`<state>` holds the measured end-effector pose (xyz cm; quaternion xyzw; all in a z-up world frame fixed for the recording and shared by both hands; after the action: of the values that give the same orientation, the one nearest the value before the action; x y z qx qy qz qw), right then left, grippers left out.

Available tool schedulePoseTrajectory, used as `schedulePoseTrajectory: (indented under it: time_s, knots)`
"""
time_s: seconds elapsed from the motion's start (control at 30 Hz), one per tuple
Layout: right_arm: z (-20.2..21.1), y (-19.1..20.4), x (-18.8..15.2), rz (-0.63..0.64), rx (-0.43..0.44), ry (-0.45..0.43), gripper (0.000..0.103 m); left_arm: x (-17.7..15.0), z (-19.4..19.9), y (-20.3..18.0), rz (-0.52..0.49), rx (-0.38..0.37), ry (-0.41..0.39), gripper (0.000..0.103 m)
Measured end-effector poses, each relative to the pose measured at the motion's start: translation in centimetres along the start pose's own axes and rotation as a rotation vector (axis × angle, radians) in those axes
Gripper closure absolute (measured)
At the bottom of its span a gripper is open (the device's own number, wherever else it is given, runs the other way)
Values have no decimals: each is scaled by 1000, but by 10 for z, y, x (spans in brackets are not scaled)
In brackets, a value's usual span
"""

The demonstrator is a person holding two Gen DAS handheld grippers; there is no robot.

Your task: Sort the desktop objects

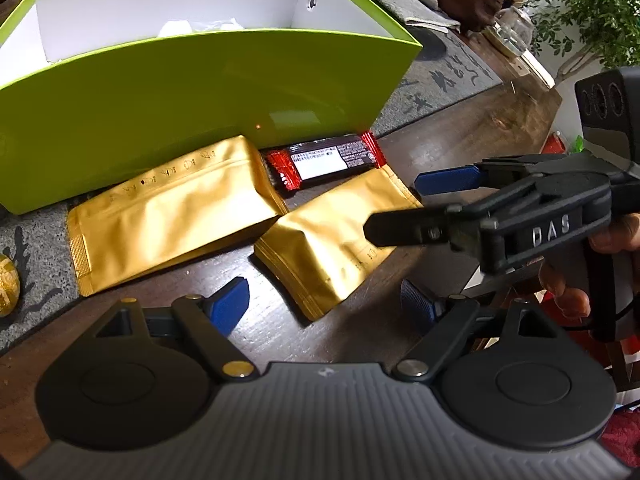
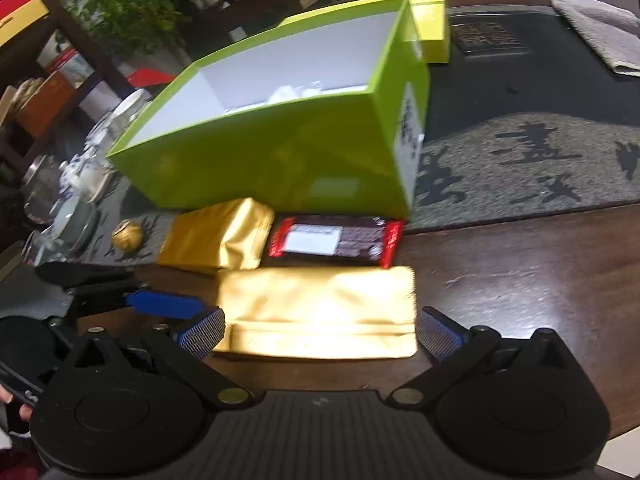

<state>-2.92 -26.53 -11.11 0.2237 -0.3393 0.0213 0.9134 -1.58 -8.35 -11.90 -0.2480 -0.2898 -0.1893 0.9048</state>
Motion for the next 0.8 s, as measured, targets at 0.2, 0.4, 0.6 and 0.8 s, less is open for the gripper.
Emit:
schedulePoseTrajectory:
  time_s: [0.2,0.4,0.6,0.8]
  knots:
    - [-10,-8,10,-23,-5,-35,0,1,0,1,-12,-6,-11,26]
    - [-20,-7,16,-45,36,-57,0,1,2,4,-13,-9,-14,34]
    - [-19,8,6,7,79,-10,0,0,9,11,-20,2,-13,34]
    - [-9,14,-4,64,124,52,0,-2,15,20,-37,7,-12,36]
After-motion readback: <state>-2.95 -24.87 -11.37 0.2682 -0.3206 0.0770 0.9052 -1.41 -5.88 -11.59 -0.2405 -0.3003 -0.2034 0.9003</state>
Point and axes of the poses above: each gripper's, at about its wrist camera, not at the fingertips, and z roughly against the way its jaws point, y to its left, x to its top, the point moved 2 cm from there along -z, roughly the way its jaws point, and after that the axes turned 15 degrees about -y, right-handed, at the moved point
